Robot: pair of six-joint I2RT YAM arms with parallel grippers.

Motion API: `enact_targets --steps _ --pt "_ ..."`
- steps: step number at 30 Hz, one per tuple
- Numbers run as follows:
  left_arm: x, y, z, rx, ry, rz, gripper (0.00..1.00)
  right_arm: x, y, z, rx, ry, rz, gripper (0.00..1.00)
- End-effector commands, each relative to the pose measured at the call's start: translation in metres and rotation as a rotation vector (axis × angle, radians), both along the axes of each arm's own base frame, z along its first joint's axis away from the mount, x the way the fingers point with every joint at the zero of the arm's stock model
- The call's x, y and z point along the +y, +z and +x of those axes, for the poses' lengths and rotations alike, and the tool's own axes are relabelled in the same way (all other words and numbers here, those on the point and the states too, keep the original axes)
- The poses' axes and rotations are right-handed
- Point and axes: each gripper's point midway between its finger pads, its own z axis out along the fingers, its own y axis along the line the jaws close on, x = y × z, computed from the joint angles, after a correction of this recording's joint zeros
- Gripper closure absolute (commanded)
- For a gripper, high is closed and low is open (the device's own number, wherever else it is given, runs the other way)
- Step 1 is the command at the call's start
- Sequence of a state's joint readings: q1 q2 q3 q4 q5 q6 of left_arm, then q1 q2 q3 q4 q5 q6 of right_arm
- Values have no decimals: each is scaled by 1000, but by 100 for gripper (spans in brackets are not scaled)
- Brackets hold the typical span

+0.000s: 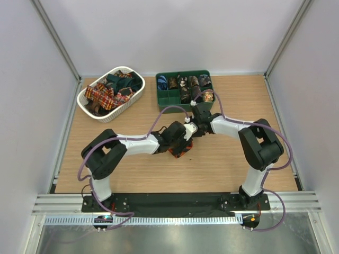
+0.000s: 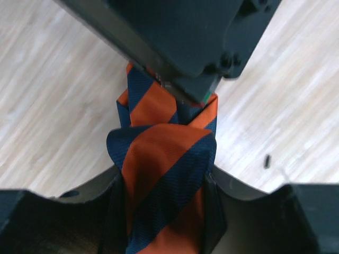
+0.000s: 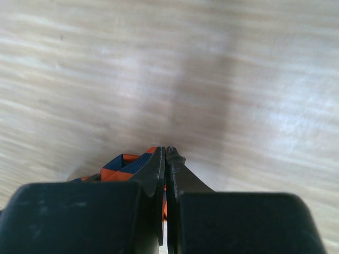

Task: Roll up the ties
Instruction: Roll the tie

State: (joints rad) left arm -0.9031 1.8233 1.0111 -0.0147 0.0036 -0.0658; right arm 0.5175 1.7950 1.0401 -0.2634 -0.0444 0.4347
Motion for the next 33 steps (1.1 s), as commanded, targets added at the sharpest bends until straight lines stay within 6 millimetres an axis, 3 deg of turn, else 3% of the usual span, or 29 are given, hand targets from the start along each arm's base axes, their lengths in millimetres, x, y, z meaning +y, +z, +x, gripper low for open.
enact_targets --steps 1,5,7,8,10,13,18,22,25,26,28,29,31,33 --pt "26 -16 1 37 64 171 74 -28 -36 -8 105 -35 -105 99" --pt "13 -2 23 -16 91 159 75 -29 -35 15 105 -55 -55 99" --pt "13 -11 24 7 95 199 76 -31 -32 23 102 -60 -17 99" --pt "11 -11 24 14 101 200 76 -31 -31 24 99 -58 -6 95" --pt "7 -15 24 32 101 201 76 -38 -23 28 74 -80 8 68" --pt "9 -19 21 55 111 201 76 -51 -6 32 33 -119 28 61" --pt "13 -24 15 80 122 217 77 -82 16 32 -29 -223 70 60" --pt "16 -31 12 107 125 238 77 -98 45 13 -122 -244 63 59" --pt "20 -37 7 135 118 267 77 -108 50 -10 -176 -254 -26 60" --pt "18 -38 5 150 108 268 77 -103 68 -16 -236 -234 -13 60" --pt "21 -40 1 178 100 293 77 -101 71 -32 -279 -210 -40 60" --pt "20 -41 0 189 96 299 78 -86 89 -43 -343 -155 -12 60" --pt "23 -43 -3 210 96 325 78 -80 92 -56 -391 -118 -35 60" --pt "23 -45 -5 225 92 337 78 -61 109 -72 -465 -50 2 60"
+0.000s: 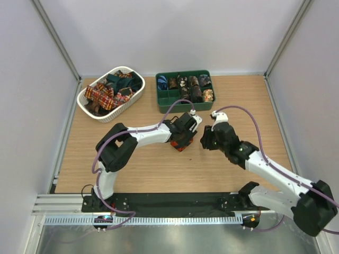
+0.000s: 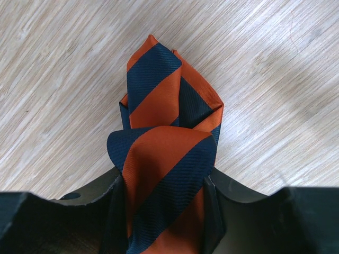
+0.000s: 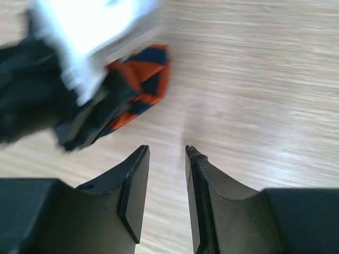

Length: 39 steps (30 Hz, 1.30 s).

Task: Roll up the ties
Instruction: Roll the tie

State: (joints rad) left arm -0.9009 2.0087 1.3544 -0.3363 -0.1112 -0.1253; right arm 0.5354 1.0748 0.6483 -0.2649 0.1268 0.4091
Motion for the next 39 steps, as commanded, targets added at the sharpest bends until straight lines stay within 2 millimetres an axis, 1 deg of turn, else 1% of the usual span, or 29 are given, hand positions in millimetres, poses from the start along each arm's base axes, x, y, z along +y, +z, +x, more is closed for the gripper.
enact_targets --steps 1,2,3,6,7,9,10,12,13,14,15,16,17,18,19,20,21,22,23,24,25,26,27,28,29,30,33,35,39 --pt "34 -46 -37 185 -17 168 78 5 13 -16 -126 29 -50 60" --pt "33 -45 -37 187 -15 166 78 8 14 -21 -142 43 -50 60" --pt "32 -46 -38 194 -17 169 78 16 18 -30 -175 80 -38 61" --pt "30 -45 -38 202 -19 171 79 28 26 -39 -237 130 -10 63" --pt "31 -48 -38 207 -19 178 78 38 23 -48 -245 177 -10 64" --pt "31 -48 -39 216 -22 183 79 53 29 -56 -299 251 -8 64" --pt "30 -49 -39 221 -23 185 79 67 27 -70 -311 322 -13 61" --pt "31 -49 -40 231 -24 193 79 79 30 -76 -363 378 -57 60" --pt "28 -47 -39 231 -26 187 79 89 25 -81 -364 425 -97 60" --pt "28 -48 -40 234 -27 190 79 98 26 -90 -395 477 -144 60" --pt "29 -48 -41 240 -28 193 79 110 31 -94 -414 507 -174 59" --pt "29 -48 -40 241 -27 194 79 115 30 -97 -424 525 -217 59" --pt "27 -46 -41 249 -31 188 79 127 10 -109 -402 598 -308 59" --pt "28 -47 -43 256 -35 194 80 128 8 -106 -426 600 -392 58" --pt "28 -46 -43 260 -35 194 79 141 17 -105 -444 607 -415 57" --pt "25 -45 -44 267 -41 188 80 143 -9 -107 -406 649 -537 57" --pt "27 -45 -46 278 -42 199 80 148 -13 -106 -408 666 -596 55" --pt "28 -45 -47 284 -43 203 80 159 -4 -100 -424 638 -631 55" --pt "28 -45 -47 288 -48 207 80 156 -11 -97 -408 654 -723 54" --pt "30 -45 -49 299 -47 221 80 157 -30 -94 -380 667 -824 51" --pt "31 -47 -49 306 -46 230 80 168 -17 -86 -406 632 -859 50" --pt "32 -47 -49 309 -47 237 80 165 -20 -84 -391 636 -930 46" --pt "30 -47 -55 344 -59 233 80 167 -37 -82 -369 647 -1010 37" --pt "30 -47 -55 349 -62 235 80 174 -24 -74 -401 599 -1046 34" --pt "30 -48 -57 357 -64 240 80 172 -29 -73 -386 610 -1109 32" --pt "30 -48 -58 366 -65 242 80 177 -34 -70 -386 608 -1150 29" --pt "28 -46 -59 381 -70 240 81 179 -35 -65 -395 596 -1219 26" --pt "28 -47 -61 392 -73 245 81 175 -38 -59 -391 581 -1255 24" --pt "28 -45 -64 410 -71 250 81 171 -44 -51 -377 589 -1300 24"
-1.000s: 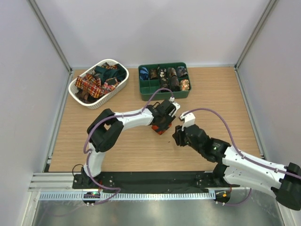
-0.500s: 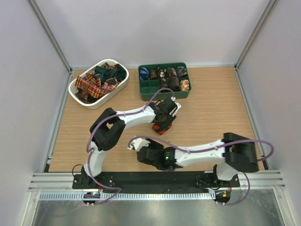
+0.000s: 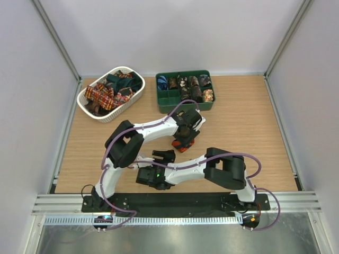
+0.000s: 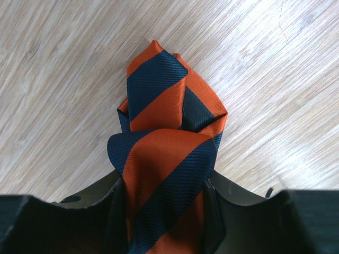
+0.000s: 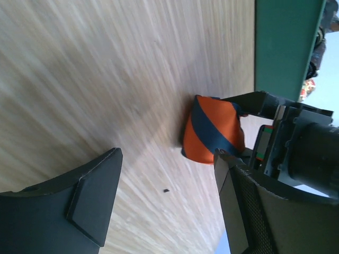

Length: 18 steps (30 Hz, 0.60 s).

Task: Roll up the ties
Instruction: Place the rolled tie into the container

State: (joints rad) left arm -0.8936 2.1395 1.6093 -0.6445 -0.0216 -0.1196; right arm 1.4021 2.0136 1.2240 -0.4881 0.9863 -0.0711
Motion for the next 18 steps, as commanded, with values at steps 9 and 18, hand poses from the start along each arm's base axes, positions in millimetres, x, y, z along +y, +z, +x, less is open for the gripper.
enact_targets --steps 9,18 --pt "37 -44 -58 284 -3 191 81 -18 1 37 -84 -44 -170 24" --pt "41 -38 -63 313 31 214 81 -27 -8 50 -74 -81 -175 24"
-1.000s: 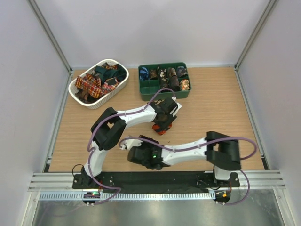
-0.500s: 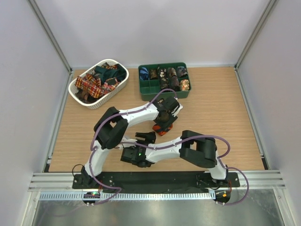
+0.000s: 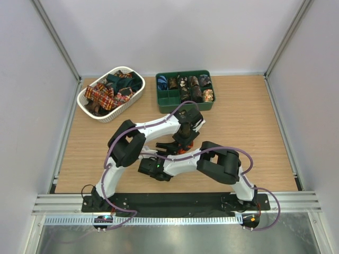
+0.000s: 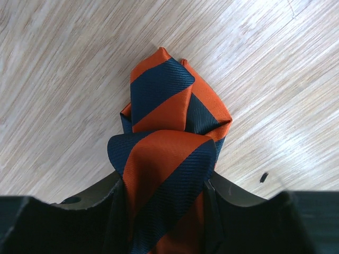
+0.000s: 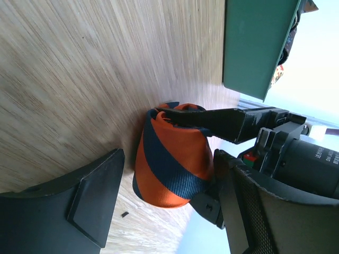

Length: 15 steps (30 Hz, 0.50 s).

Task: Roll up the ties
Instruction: Place the rolled tie into the container

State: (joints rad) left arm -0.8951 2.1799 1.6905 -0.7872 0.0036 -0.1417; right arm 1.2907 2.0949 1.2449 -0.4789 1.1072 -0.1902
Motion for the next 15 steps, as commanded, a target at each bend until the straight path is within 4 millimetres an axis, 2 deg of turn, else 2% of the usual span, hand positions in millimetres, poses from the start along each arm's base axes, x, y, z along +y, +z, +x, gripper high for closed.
enact_targets --steps 1,5,15 --pt "34 -37 -50 230 22 155 81 4 -7 3 21 2 2 24" --pt "34 -36 -53 259 34 157 82 -1 -10 3 34 -20 15 28" --pt "41 -33 -61 283 36 172 82 -30 -27 11 45 -114 -40 28"
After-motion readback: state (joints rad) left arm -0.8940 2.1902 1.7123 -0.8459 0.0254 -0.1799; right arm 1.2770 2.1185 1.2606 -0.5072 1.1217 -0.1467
